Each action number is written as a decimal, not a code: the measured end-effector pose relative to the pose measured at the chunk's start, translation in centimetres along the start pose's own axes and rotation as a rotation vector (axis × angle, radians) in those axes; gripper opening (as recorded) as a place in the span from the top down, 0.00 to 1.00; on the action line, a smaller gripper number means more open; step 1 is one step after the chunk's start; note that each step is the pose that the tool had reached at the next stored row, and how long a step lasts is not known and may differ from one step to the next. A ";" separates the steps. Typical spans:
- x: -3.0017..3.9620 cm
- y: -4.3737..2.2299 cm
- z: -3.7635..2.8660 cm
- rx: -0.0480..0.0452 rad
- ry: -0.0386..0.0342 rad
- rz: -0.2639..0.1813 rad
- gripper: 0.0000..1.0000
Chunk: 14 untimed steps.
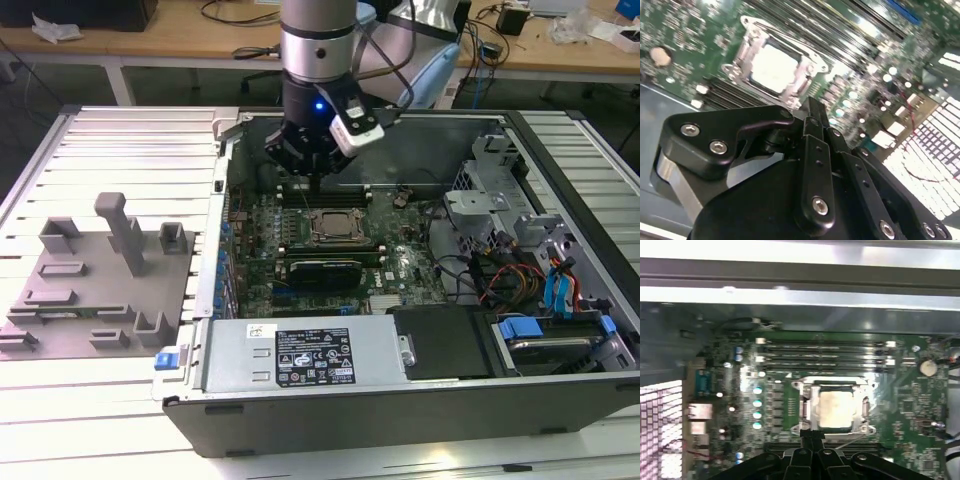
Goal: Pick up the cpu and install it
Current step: 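Install the first cpu locking lever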
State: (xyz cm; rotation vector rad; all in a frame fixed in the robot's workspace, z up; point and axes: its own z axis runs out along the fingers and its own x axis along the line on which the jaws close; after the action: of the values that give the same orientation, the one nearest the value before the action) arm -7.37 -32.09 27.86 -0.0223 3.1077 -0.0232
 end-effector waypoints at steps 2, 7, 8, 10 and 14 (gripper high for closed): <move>0.91 0.01 -0.02 0.0001 -0.0019 0.000 0.89; 3.10 0.05 -0.04 -0.0170 -0.0058 0.001 0.89; 3.28 0.04 -0.03 -0.0485 -0.0063 0.002 0.89; 3.45 0.03 -0.02 -0.1090 -0.0071 0.004 0.89; 3.61 -0.13 0.12 -0.1877 -0.0082 0.007 0.89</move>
State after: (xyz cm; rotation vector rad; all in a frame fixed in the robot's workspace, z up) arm -10.97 -32.28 27.62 -0.0164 3.0895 0.2679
